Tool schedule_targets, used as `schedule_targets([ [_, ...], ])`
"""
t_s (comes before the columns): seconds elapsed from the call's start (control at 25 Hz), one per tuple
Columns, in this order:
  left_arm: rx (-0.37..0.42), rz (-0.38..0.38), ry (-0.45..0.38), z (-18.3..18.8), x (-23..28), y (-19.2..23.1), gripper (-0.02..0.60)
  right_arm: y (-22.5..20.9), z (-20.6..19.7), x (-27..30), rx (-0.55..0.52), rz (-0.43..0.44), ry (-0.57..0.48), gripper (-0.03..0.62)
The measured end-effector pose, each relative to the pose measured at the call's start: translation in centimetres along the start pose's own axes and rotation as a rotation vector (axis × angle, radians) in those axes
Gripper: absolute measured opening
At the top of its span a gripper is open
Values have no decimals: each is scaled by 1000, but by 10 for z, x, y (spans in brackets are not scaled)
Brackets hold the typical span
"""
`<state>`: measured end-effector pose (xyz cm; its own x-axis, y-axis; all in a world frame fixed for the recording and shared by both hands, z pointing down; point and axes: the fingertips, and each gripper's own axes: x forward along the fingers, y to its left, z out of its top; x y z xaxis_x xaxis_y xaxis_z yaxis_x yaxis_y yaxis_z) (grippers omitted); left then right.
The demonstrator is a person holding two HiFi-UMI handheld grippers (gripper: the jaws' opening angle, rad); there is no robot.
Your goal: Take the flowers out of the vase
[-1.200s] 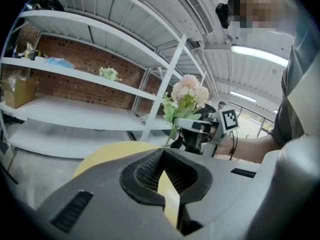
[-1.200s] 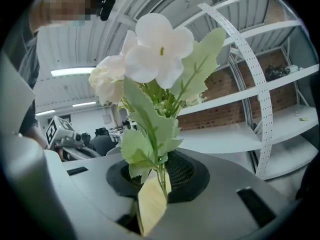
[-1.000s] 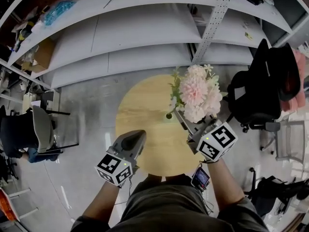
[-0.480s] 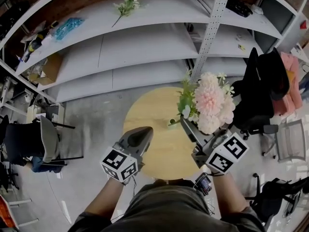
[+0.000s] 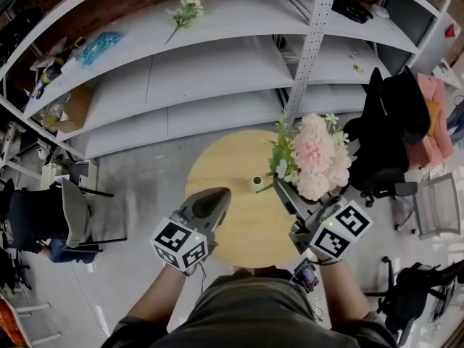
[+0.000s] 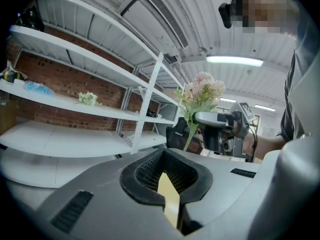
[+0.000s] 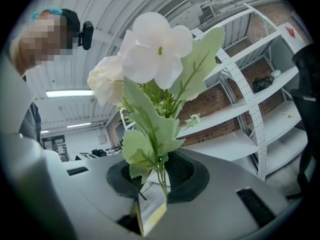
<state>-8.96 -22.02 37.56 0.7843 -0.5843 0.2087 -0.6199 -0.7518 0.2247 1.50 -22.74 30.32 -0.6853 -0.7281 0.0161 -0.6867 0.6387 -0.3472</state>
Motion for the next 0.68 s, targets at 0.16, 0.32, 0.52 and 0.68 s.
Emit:
schedule_targets([
  [0.16, -4, -3, -2, 0, 2, 0, 9, -4, -2, -1, 5, -12, 3, 80],
  [0.32, -13, -3, 2, 3, 2, 4, 9, -7, -2, 3, 17, -19, 10, 78],
  [0.52, -17, 0, 2, -3, 6, -1, 9, -11, -5, -2, 22, -16, 9, 78],
  [0.68, -17, 0, -1, -3, 10, 1, 9, -14, -8, 1, 21, -14, 13, 78],
])
